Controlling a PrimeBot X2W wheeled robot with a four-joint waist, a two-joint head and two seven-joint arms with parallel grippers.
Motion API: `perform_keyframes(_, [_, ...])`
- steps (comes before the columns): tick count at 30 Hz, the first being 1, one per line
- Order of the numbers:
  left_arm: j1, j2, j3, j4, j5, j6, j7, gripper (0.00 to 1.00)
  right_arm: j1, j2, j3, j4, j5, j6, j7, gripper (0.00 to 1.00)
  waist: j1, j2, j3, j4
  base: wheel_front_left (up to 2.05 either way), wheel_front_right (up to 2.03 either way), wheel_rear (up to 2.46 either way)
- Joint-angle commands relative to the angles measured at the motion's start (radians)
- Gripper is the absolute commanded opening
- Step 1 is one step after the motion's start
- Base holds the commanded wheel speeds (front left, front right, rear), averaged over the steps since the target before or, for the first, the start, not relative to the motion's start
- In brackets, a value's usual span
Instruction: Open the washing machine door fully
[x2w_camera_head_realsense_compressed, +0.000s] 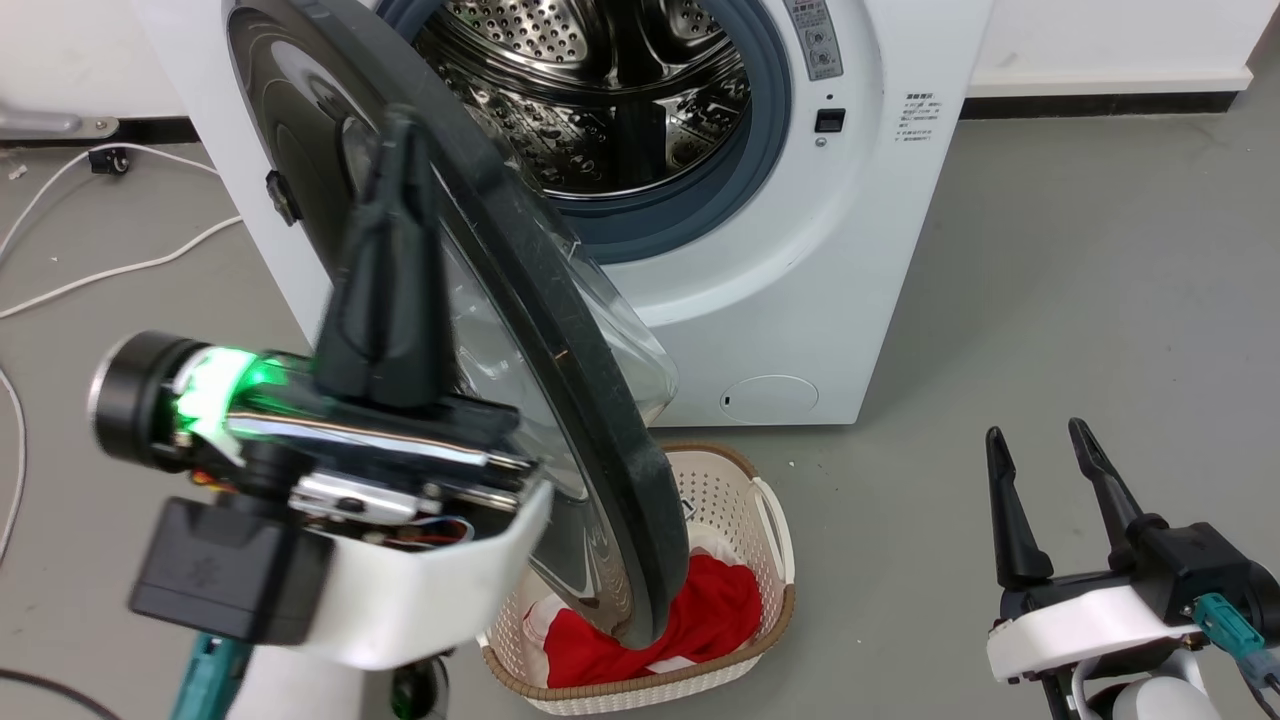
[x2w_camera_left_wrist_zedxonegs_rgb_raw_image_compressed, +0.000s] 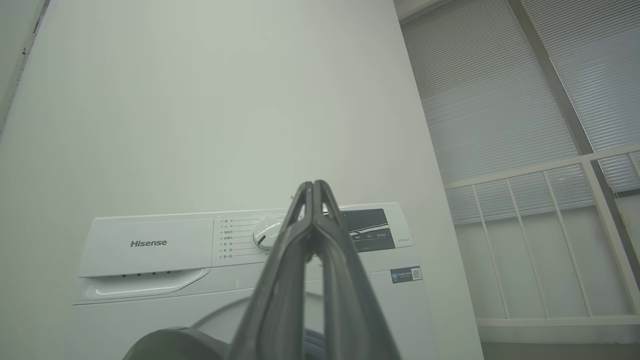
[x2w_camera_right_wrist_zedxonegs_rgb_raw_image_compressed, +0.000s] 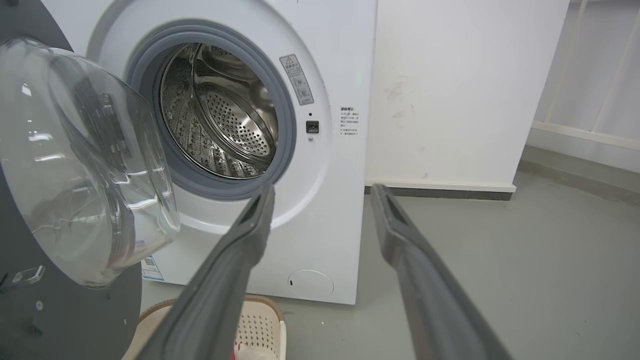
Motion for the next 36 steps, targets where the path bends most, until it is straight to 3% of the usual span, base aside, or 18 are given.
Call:
perform_keyframes(1, [-0.001,0.000,-0.026,-0.006,0.000,-0.009,0.010,0.00,0.003,0.003,0.000,0.002,0.003,-0.001,-0.004,1.00,0.0000,0.0000,-0.002,-0.001,0.00,0.00,0.00])
perform_keyframes(8, [0.071,0.000,-0.194,0.049,-0.055,-0.038,0.110,0.00,0.011,0.003,0.003,0.003,0.009,-0.001,0.002,1.00,0.0000,0.0000,-0.005,0.001,0.00,0.00,0.00])
perform_keyframes(19, [0.237,0.018,-0.371,0.170,-0.097,-0.070,0.263,0.00,0.014,0.003,0.009,0.001,0.016,-0.001,0.009,1.00,0.0000,0.0000,0.000,0.004,0.00,0.00,0.00])
perform_keyframes(25, [0.293,0.022,-0.413,0.246,-0.107,-0.069,0.291,0.00,0.000,0.003,0.021,0.007,0.023,-0.001,0.009,1.00,0.0000,0.0000,0.012,0.003,0.00,0.00,0.00])
perform_keyframes(36, [0.227,0.011,-0.393,0.396,-0.109,-0.018,0.194,0.00,-0.018,0.003,0.030,0.022,0.028,-0.001,0.009,1.00,0.0000,0.0000,0.025,-0.005,0.00,0.00,0.00])
